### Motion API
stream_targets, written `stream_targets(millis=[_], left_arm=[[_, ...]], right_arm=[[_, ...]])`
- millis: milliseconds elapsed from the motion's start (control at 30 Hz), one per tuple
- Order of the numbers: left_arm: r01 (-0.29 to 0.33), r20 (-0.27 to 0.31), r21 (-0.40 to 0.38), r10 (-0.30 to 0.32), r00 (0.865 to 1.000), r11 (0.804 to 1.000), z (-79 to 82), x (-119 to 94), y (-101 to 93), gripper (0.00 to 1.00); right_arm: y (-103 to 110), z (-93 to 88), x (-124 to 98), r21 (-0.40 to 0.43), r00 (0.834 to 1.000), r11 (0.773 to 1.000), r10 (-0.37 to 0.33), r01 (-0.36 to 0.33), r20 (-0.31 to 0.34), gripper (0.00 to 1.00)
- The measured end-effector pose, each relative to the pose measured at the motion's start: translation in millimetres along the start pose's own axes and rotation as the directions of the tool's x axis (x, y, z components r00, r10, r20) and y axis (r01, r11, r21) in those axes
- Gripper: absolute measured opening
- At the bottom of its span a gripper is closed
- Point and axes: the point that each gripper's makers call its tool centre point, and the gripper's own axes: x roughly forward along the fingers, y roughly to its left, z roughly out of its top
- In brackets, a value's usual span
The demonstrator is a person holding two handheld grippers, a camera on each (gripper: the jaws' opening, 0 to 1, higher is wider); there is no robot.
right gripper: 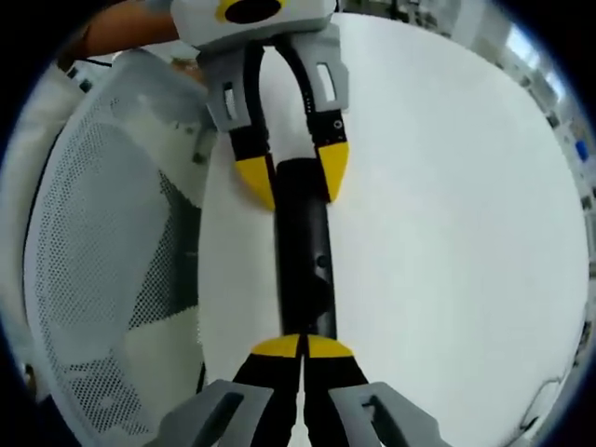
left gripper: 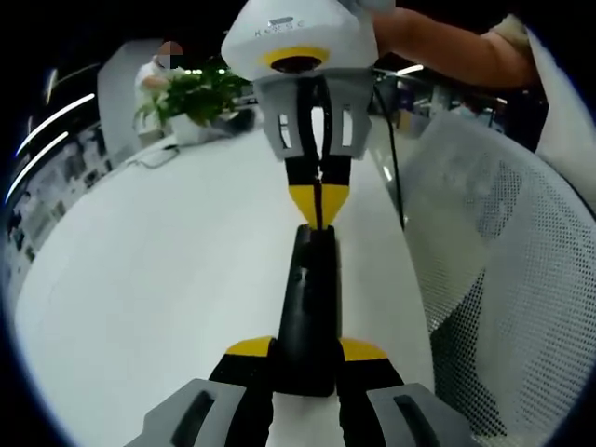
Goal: Press the specified remote control buttons in sequence, fully releasing each button before pressing the next.
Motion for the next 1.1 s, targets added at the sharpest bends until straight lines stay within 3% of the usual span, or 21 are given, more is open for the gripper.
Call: stream_targets(millis=[367, 1100], left_arm=[[0.004, 0.007, -0.001, -0.004, 1.000, 1.000, 0.4, 0, 0.0, 0.24], [0.004, 0.015, -0.001, -0.004, 1.000, 1.000, 0.2, 0, 1.0, 0.24]], right_arm=[[-5, 7.1, -20, -0.013, 0.999, 0.999, -0.032, 0.032, 0.020, 0.00], [-3, 21.5, -21, -0.061, 1.000, 0.998, -0.022, 0.022, 0.004, 0.00]])
